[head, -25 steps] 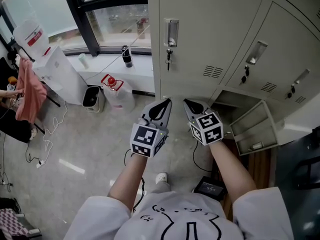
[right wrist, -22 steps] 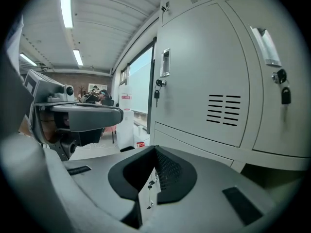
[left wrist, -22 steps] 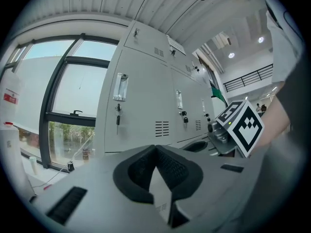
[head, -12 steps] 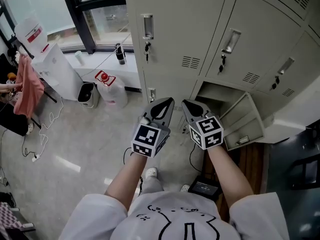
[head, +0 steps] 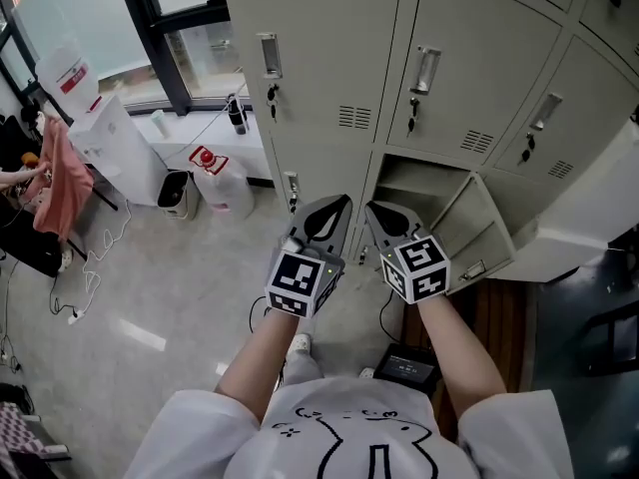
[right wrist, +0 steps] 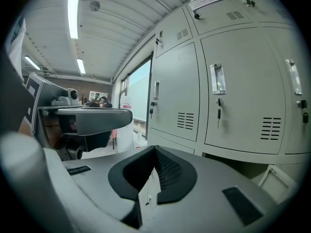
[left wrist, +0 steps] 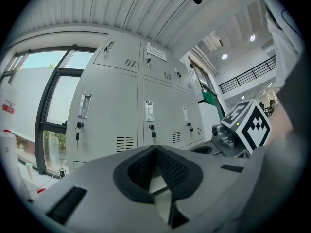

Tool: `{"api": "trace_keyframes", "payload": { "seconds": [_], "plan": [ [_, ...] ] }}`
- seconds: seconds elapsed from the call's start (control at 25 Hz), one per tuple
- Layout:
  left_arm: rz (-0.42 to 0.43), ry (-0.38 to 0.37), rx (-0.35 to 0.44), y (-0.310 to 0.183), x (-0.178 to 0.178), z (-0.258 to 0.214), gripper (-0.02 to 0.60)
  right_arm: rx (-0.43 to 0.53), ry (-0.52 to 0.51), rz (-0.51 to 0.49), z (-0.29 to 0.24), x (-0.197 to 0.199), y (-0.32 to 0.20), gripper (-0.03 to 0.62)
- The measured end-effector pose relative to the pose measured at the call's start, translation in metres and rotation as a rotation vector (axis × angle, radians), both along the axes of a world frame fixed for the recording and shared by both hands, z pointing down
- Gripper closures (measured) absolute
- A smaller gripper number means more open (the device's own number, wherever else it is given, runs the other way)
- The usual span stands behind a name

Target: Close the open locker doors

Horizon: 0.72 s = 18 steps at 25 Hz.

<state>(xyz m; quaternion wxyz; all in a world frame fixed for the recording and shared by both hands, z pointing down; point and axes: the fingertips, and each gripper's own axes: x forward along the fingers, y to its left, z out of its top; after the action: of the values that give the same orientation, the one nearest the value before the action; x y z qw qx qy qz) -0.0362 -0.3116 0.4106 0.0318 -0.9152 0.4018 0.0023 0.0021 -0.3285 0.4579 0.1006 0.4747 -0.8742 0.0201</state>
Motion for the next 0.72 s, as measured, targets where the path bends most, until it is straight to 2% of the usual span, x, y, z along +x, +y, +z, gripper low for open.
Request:
{"api": "trace_keyframes", "payload": {
  "seconds": [0.2,0.36,0.72],
  "plan": [
    [0.000,-0.016,-0.018,0.019,0.019,0.000,0.561,0.020,0.007,-0.018,-0.006,0.012,0.018,0.579],
    [0.001,0.000,0.010,0.032,0.038,-0.006,0.561,0.032,0.019,-0.021,-0.008,0.029,0.033,0.579],
    [0.029,0.035,0.034,0.060,0.094,-0.009,0.561,0.054,0.059,0.031,-0.004,0.091,0.065,0.579]
  ]
}}
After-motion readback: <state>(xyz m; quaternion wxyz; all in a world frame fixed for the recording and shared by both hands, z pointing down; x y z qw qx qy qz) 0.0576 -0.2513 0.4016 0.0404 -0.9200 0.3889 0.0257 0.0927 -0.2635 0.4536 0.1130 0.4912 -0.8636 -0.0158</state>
